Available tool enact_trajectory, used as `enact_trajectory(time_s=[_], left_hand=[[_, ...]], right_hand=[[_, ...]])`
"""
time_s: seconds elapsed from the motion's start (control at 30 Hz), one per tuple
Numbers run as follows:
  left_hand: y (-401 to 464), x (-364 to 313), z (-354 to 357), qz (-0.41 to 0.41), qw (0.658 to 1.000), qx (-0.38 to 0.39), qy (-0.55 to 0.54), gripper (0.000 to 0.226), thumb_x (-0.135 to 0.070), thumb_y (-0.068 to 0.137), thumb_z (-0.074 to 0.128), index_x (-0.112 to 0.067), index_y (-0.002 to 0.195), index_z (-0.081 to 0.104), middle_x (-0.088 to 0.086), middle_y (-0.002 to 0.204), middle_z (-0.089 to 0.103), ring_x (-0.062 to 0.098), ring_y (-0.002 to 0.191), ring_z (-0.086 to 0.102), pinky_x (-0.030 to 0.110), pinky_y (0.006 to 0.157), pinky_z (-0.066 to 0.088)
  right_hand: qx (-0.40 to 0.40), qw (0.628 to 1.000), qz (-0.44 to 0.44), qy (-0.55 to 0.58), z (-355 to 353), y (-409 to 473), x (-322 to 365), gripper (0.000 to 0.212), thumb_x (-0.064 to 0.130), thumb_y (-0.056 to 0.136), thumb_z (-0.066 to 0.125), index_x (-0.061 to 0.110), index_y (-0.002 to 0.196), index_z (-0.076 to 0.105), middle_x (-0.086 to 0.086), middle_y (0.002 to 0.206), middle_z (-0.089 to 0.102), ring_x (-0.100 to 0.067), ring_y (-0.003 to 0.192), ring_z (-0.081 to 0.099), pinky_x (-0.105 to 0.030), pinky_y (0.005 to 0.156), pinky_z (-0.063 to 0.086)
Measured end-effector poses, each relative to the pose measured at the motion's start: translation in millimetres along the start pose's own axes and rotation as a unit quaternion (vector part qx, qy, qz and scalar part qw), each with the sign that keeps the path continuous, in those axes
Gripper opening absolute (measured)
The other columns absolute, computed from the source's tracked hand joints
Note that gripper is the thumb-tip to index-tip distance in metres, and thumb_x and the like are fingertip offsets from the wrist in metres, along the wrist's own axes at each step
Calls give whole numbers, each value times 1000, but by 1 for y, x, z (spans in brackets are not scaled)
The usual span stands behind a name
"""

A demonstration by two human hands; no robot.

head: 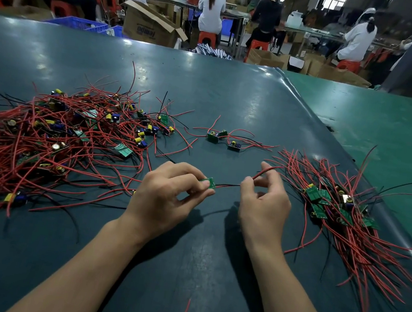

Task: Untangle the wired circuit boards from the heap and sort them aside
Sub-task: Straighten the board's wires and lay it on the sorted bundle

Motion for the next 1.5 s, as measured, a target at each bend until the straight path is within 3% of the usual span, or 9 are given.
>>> enact_trajectory(time_s=[0.13,0.27,0.37,0.5,0.63,0.77,1.0,1.23,1.5], left_hand=[[0,1,-1,-7,1000,-4,-1,19,-14,79,82,-5,68,69,1,84,70,20,71,64,35,64,52],[0,3,-2,-11,1000,-9,2,21,-15,79,81,-5,67,68,1,83,71,19,70,65,35,65,51],[0,2,-2,-7,1000,-1,2,19,-14,79,82,-5,68,69,1,83,71,19,71,65,36,64,52],[1,1,-3,-20,999,-30,7,21,-11,79,82,-3,67,67,3,82,70,22,70,65,37,63,54],[2,1,-6,-52,993,-100,19,19,-7,81,80,-1,68,67,6,81,68,22,69,64,39,64,54],[2,-2,-6,-47,995,-87,21,18,-7,82,79,0,69,67,7,82,68,21,70,64,38,65,54],[0,-3,-2,-46,998,-33,3,16,-8,80,80,0,72,69,6,83,69,23,70,65,38,64,55],[0,2,0,-106,993,-59,17,17,-10,80,80,-3,70,68,4,75,67,19,63,61,37,59,53],[-1,3,0,-113,991,-67,29,16,-13,82,78,-5,72,67,2,76,66,19,64,60,38,60,53]], right_hand=[[-10,999,42,-2,-7,9,-8,31,11,88,56,26,115,59,9,81,64,-12,54,59,-38,66,53],[24,992,82,91,-8,11,-10,31,4,92,49,30,98,66,2,88,72,-11,47,60,-24,38,46],[7,996,56,66,-8,9,-9,35,3,93,50,30,94,72,5,87,72,-10,47,62,-26,39,47],[0,979,123,164,-10,12,-4,29,10,97,53,11,125,61,2,90,73,-13,46,61,-23,37,46],[130,914,249,293,-5,7,8,27,35,92,63,9,99,64,-12,90,75,-15,46,63,-19,36,44],[271,888,234,288,0,-5,12,13,23,86,69,12,93,73,-11,90,75,-13,51,62,-19,39,44],[204,900,244,299,1,-3,12,16,9,83,73,15,69,70,-5,67,66,-11,45,51,-18,36,37],[218,918,206,258,2,-8,15,19,10,85,73,14,67,65,-3,62,65,-9,43,49,-18,37,36],[249,925,181,221,2,-11,15,11,13,89,69,10,79,70,-3,68,68,-11,46,53,-21,38,42]])
Point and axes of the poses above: each hand's wrist, its own y-axis towards the middle knuckle, its own z-axis out of the palm, x = y × z, the point moved 1 cm from there along y, towards the middle knuckle
